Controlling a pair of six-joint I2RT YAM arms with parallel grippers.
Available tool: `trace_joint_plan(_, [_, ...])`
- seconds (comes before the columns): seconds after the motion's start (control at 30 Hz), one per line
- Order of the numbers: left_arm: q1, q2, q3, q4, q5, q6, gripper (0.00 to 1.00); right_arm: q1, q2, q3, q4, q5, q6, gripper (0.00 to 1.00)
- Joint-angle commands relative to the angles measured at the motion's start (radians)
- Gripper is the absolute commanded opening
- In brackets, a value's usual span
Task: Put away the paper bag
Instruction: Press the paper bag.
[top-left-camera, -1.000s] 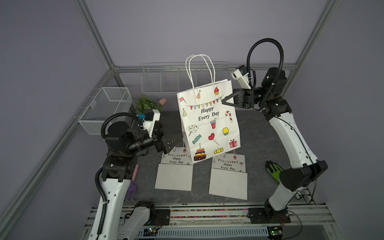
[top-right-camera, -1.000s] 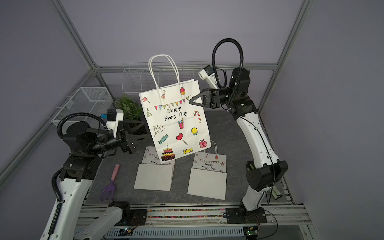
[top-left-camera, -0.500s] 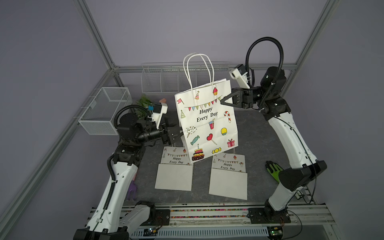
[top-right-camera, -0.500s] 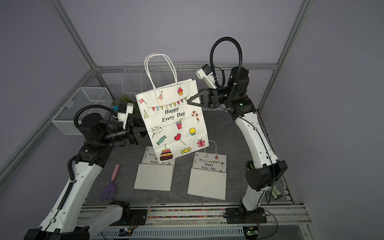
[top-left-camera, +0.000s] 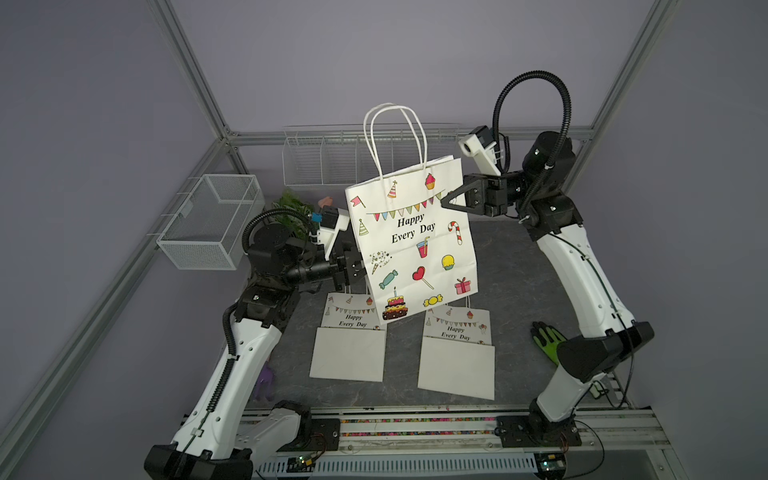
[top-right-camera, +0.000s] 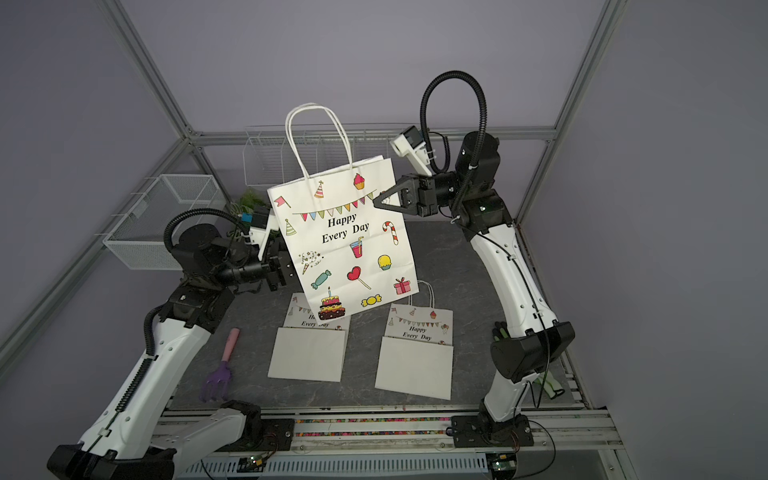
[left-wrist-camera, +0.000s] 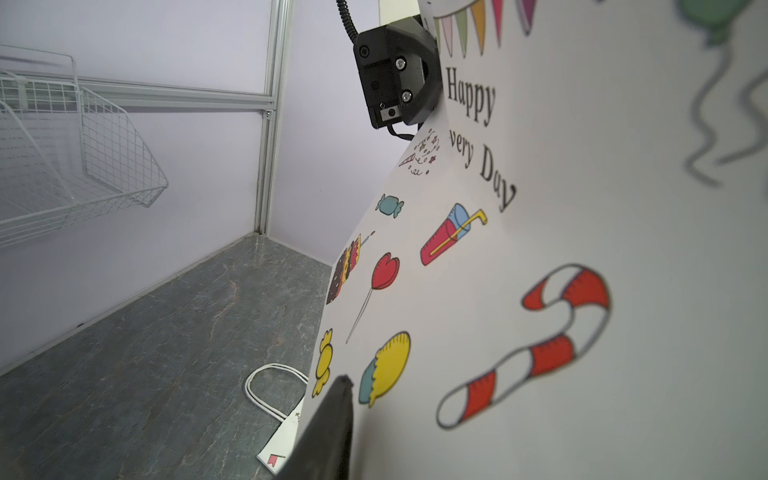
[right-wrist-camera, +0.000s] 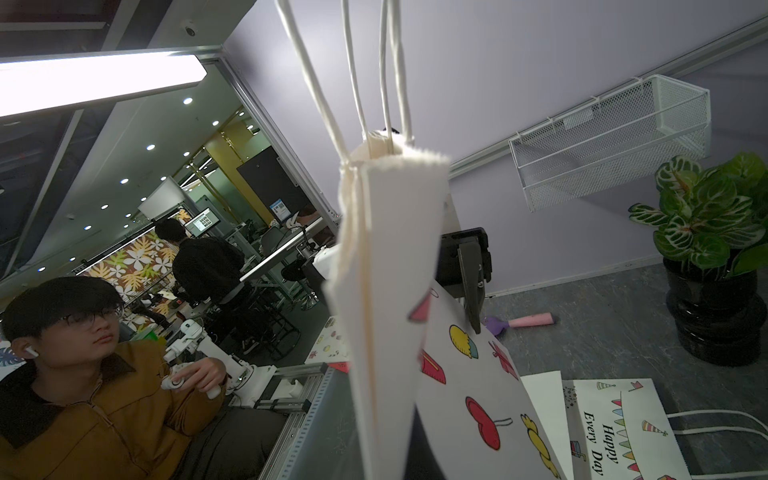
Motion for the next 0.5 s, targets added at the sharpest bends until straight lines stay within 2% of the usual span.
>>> trace_joint_plan(0.0, [-0.006,-0.012,0.025,-0.033,-0.009,0.013,0.65,-0.006,0.005,0.029,0.034,-0.012,0.025,0.07])
trace_joint_plan(0.1, [-0.006,-0.048,0.011,-0.106,-0.015,0.06,1.0,-0.021,0.004,0.04,0.045,-0.008,0.041,0.07])
trace_joint_plan(0.27, [-0.007,-0.086,-0.004,-0.122,-0.002,0.066,0.98,-0.029,0.001,0.037,0.045,-0.004,0.044,0.07])
trace_joint_plan(0.47, [-0.016,-0.04,-0.004,-0.123,0.031,0.056,0.98,-0.029,-0.005,0.041,0.053,-0.002,0.049,0.07])
